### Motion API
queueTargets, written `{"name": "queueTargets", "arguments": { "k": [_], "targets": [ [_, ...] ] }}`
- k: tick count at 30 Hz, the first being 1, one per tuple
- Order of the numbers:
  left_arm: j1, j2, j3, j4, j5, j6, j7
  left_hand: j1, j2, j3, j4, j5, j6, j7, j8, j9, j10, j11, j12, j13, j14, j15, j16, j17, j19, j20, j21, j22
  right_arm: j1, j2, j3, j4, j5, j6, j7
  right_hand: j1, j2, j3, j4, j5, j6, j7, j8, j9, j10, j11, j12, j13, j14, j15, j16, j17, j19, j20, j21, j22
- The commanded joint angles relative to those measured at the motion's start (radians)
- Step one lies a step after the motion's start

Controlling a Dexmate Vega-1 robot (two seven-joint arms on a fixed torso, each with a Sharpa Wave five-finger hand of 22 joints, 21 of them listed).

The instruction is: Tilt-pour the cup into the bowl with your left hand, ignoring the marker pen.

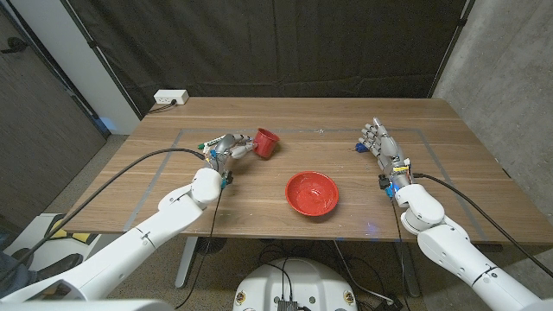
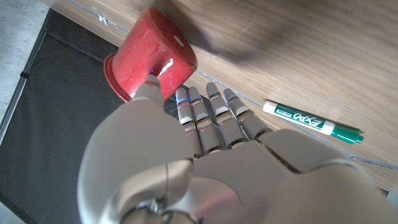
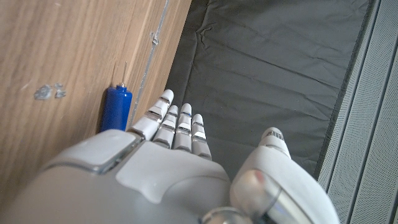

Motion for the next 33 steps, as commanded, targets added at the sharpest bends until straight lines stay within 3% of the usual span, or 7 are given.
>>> {"name": "queueTargets", "arguments": {
  "k": [1,7,24,27,29,31,33],
  "targets": [
    [0.073,0.041,-0.057,-0.065,-0.058,-0.042,-0.004,-0.027,-0.001,-0.014,0.004,0.002,-0.052,0.007,0.001,0.004,-0.068,0.011,-0.006,0.002,-0.071,-0.006,-0.005,0.004,-0.046,0.004,-0.01,0.003,-0.013,0.0,-0.001,-0.018,-0.016,0.001,-0.015,0.002,0.006,0.001,-0.007,0.001,0.007,0.003,0.004,0.003,0.009,0.005,0.007,0.005,0.005,0.0,0.003,0.003,0.005,0.005,0.001,0.005],
    [0.111,0.057,-0.081,-0.085,-0.082,-0.054,0.0,-0.035,-0.003,-0.019,0.007,0.004,-0.083,0.017,0.002,0.004,-0.11,0.021,-0.004,0.003,-0.118,0.004,-0.006,0.005,-0.077,0.022,-0.012,0.004,-0.024,-0.002,-0.002,-0.032,-0.025,-0.005,-0.025,0.002,0.005,0.001,-0.007,0.001,0.008,0.003,0.005,0.003,0.008,0.004,0.007,0.005,0.006,0.001,0.004,0.003,0.004,0.005,0.001,0.005],
    [0.21,0.108,-0.162,-0.163,-0.112,-0.096,0.035,-0.063,-0.01,-0.035,0.019,0.005,-0.152,0.032,-0.002,0.004,-0.174,0.045,-0.001,0.004,-0.174,0.027,-0.001,0.006,-0.129,0.037,-0.012,0.004,-0.019,-0.017,-0.003,-0.078,-0.043,-0.048,-0.042,0.002,0.005,0.0,-0.007,0.001,0.008,-0.002,0.005,0.003,0.008,0.003,0.007,0.005,0.006,0.001,0.003,0.003,0.005,0.006,0.001,0.005],
    [0.225,0.11,-0.176,-0.184,-0.075,-0.096,0.078,-0.066,-0.009,-0.036,0.021,0.005,-0.154,0.032,-0.001,0.004,-0.176,0.044,0.0,0.004,-0.175,0.026,0.0,0.007,-0.131,0.038,-0.012,0.004,-0.011,-0.012,-0.006,-0.07,-0.046,-0.041,-0.039,0.003,0.006,0.001,-0.008,0.001,0.013,0.001,0.006,0.003,0.019,-0.005,0.011,0.004,0.013,-0.016,0.006,0.003,0.016,-0.008,0.005,0.005],
    [0.231,0.122,-0.202,-0.177,-0.086,-0.143,0.068,-0.069,-0.007,-0.037,0.023,0.005,-0.153,0.03,0.001,0.005,-0.174,0.042,0.002,0.004,-0.173,0.024,0.002,0.007,-0.13,0.037,-0.01,0.004,-0.004,-0.006,-0.008,-0.058,-0.048,-0.031,-0.035,0.004,0.005,0.0,-0.008,0.001,0.016,0.003,0.007,0.003,0.024,-0.011,0.013,0.004,0.017,-0.022,0.007,0.002,0.02,-0.013,0.006,0.005],
    [0.233,0.123,-0.226,-0.16,-0.1,-0.186,0.059,-0.08,0.001,-0.038,0.032,0.006,-0.163,0.026,0.001,0.005,-0.173,0.043,0.005,0.004,-0.17,0.022,0.006,0.008,-0.124,0.037,-0.006,0.005,0.001,-0.001,-0.011,-0.047,-0.05,-0.022,-0.031,0.004,0.005,0.0,-0.008,0.001,0.016,0.004,0.007,0.003,0.024,-0.011,0.013,0.004,0.019,-0.024,0.007,0.002,0.021,-0.016,0.007,0.005],
    [0.235,0.123,-0.251,-0.144,-0.126,-0.221,0.043,-0.128,0.025,-0.048,0.066,0.004,-0.171,0.013,0.008,0.007,-0.159,0.055,0.016,0.004,-0.148,0.025,0.019,0.011,-0.097,0.04,0.009,0.005,0.006,0.002,-0.012,-0.042,-0.048,-0.021,-0.029,0.005,0.004,0.0,-0.009,0.001,0.019,0.004,0.008,0.003,0.026,-0.014,0.013,0.004,0.02,-0.025,0.007,0.002,0.022,-0.017,0.007,0.005]
  ]
}}
